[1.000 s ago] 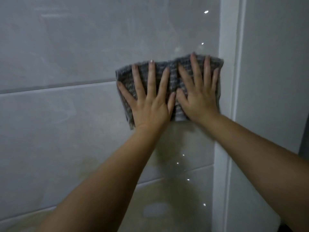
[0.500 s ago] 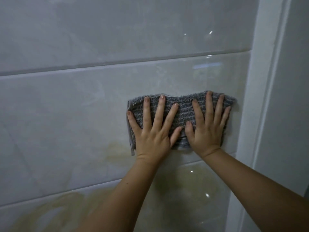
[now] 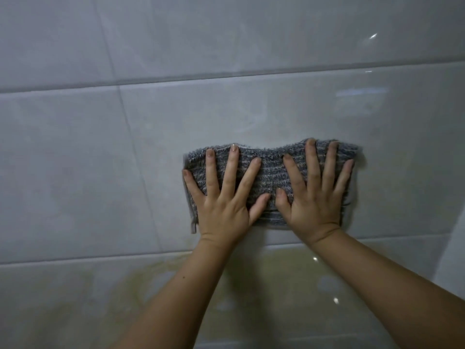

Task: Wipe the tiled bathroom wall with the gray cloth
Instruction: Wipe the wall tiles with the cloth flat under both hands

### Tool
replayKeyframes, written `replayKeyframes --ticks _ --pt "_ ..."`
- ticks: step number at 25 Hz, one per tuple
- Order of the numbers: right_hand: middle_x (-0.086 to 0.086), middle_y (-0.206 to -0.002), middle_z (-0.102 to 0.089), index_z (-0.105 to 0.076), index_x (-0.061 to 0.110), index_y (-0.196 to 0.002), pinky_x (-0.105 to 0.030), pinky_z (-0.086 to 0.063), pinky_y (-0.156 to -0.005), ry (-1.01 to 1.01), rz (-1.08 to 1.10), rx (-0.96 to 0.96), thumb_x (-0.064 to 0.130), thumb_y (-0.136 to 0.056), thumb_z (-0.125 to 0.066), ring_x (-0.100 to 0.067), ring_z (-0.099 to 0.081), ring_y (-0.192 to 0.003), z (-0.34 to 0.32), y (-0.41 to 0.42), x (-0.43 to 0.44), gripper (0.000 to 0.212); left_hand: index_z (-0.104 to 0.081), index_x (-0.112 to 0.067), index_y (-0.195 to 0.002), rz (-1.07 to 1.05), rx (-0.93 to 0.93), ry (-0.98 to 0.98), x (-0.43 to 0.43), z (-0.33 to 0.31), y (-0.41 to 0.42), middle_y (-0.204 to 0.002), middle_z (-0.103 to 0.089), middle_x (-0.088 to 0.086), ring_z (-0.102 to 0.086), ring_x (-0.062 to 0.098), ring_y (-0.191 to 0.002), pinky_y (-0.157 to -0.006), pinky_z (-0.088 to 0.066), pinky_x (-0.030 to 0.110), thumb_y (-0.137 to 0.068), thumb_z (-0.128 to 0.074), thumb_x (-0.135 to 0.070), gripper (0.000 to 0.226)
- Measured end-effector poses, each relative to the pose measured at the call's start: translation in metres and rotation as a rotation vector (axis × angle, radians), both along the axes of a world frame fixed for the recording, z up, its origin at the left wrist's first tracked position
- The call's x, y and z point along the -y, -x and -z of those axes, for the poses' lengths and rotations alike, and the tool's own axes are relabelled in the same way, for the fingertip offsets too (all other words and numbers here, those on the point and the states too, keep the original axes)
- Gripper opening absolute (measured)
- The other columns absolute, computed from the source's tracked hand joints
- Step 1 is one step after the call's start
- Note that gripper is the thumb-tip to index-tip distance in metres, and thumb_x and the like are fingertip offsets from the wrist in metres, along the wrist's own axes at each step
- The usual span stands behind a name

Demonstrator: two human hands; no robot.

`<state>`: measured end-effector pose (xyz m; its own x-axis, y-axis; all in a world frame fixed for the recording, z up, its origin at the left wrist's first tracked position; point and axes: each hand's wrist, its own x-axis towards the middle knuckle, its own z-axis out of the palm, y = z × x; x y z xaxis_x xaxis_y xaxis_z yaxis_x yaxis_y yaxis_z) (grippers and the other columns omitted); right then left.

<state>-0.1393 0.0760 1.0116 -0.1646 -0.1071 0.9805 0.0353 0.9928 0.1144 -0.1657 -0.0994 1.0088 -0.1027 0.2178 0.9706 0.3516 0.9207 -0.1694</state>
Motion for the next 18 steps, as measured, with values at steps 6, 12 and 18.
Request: replayKeyframes --ticks 6,12,18 --pt "-0.013 -0.155 -0.024 -0.034 0.025 -0.146 -0.069 -0.014 -0.111 -0.043 -0.052 0.007 0.044 -0.092 -0.045 -0.045 -0.018 -0.143 0.009 0.016 0.101 0.058 -0.025 -0.033 -0.153 -0.060 0.025 -0.018 0.103 0.015 0.016 -0.159 -0.022 0.008 -0.008 0.040 -0.149 -0.111 -0.009 0.074 -0.095 -0.041 -0.066 0.068" --pt "-0.010 -0.154 -0.025 -0.032 0.028 -0.147 -0.066 -0.010 -0.114 -0.063 -0.109 0.046 0.045 -0.094 -0.044 -0.037 -0.008 -0.148 0.030 0.027 0.176 0.058 -0.015 -0.032 -0.156 -0.085 0.061 -0.034 0.178 0.046 0.027 -0.166 0.001 0.004 0.002 0.038 -0.151 -0.112 -0.005 0.074 -0.097 -0.037 -0.064 0.071" --pt "-0.003 -0.155 -0.028 -0.032 0.032 -0.148 -0.059 -0.011 -0.116 -0.246 -0.100 0.078 0.051 -0.095 -0.046 -0.031 -0.006 -0.150 0.063 0.028 0.171 0.058 -0.016 -0.027 -0.156 -0.061 0.102 -0.034 0.180 0.082 0.027 -0.165 0.007 0.007 0.005 0.040 -0.150 -0.111 -0.002 0.074 -0.099 -0.032 -0.062 0.069"
